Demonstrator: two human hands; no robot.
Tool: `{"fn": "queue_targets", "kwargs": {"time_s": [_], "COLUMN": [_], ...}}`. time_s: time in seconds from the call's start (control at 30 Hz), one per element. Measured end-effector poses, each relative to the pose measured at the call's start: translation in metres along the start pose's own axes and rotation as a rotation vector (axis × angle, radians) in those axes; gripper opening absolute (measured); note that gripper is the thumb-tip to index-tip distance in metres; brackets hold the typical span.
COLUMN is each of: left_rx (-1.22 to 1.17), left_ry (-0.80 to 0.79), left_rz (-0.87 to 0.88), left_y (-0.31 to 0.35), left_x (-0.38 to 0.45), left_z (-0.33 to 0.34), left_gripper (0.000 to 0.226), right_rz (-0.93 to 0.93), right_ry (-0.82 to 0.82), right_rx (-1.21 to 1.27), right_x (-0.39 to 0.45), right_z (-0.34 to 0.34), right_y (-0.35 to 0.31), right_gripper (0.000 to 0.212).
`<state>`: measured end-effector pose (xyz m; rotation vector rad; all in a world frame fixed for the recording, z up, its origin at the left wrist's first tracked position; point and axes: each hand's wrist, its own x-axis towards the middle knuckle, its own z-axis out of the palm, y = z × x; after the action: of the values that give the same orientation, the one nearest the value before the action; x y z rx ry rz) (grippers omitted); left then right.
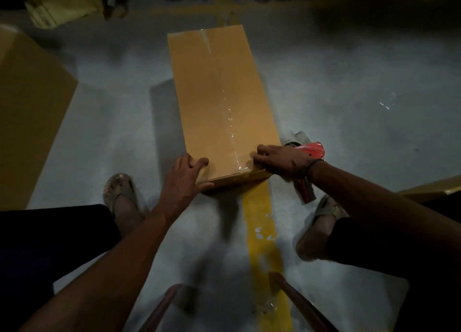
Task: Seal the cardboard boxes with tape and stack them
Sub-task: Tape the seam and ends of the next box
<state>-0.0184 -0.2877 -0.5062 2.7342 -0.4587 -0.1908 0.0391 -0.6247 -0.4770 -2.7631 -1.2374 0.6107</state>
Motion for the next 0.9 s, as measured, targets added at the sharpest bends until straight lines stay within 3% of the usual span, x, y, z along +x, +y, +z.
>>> {"fn": "queue_targets", "kwargs": {"time_s": [0.1, 0.27, 0.37, 0.47, 0.57, 0.63, 0.7, 0.8, 0.9], "left_rx": [-0.092, -0.091, -0.091, -0.070, -0.040, 0.031, 0.091, 0.049, 0.069], "left_ry": [-0.050, -0.131, -0.158, -0.176, -0.217, -0.250, -0.326, -0.291, -0.084], "left_rz": [-0.085, 0.005, 0.041, 0.114, 0.179, 0.187, 0.237, 0.185, 0.007], "left_y": [0.003, -0.005, -0.011, -0.018, -0.023, -0.028, -0.031, -0.027, -0.024], "left_x": [-0.005, -0.002, -0.004, -0.002, 0.000, 0.004, 0.005, 0.008, 0.003], "left_z": [-0.001, -0.001, -0.002, -0.005, -0.007, -0.005, -0.006, -0.022, -0.027], "left_gripper": [0.067, 0.064, 0.064, 0.064, 0.068, 0.069, 0.054, 0.029, 0.056], "right_rz": [0.002, 0.055, 0.074, 0.056, 0.044, 0.076, 0.065, 0.181, 0.344], "right_ry": [0.000, -0.049, -0.126, -0.083, -0.149, -0.154, -0.198, -0.230, -0.107], "right_rx": [0.020, 0.028, 0.093, 0.137, 0.171, 0.214, 0.165, 0.218, 0.166], "right_x": [-0.001, -0.011, -0.007, 0.001, 0.005, 0.010, 0.011, 0.004, -0.010], "right_z": [-0.006, -0.015, -0.005, 0.006, -0.013, -0.027, -0.030, -0.028, -0.026], "right_y": [0.001, 0.012, 0.020, 0.029, 0.019, 0.013, 0.011, 0.012, 0.007], "right_gripper": [0.036, 0.043, 0.032, 0.036, 0.012, 0.015, 0.011, 0.048, 0.058]}}
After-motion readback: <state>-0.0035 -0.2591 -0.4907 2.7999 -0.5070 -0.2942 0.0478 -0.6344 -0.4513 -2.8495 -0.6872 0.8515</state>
